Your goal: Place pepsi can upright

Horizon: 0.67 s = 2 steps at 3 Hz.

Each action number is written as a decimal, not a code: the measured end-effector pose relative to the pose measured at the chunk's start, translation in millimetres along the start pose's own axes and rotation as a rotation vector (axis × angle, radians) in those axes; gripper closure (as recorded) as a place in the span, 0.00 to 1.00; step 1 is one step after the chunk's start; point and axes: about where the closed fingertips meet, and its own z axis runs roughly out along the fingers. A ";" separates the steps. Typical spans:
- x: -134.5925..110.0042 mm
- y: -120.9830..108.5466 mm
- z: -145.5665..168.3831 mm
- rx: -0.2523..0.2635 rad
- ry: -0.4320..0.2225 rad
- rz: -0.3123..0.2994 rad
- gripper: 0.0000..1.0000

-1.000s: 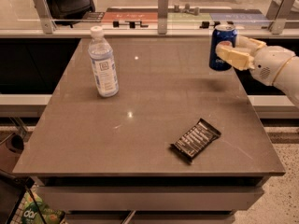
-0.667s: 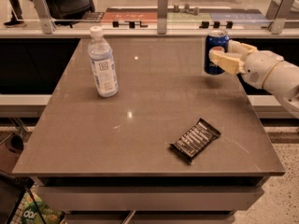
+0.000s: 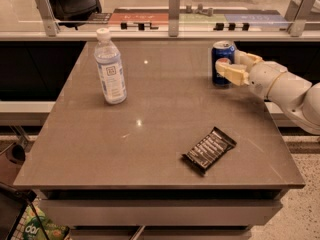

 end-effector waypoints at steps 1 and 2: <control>4.3 6.8 7.5 0.011 -0.016 0.014 1.00; 8.9 16.3 15.5 0.015 -0.026 0.032 1.00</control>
Offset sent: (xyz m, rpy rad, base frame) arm 0.0045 0.0296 -0.0191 0.0685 -0.0007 -0.0246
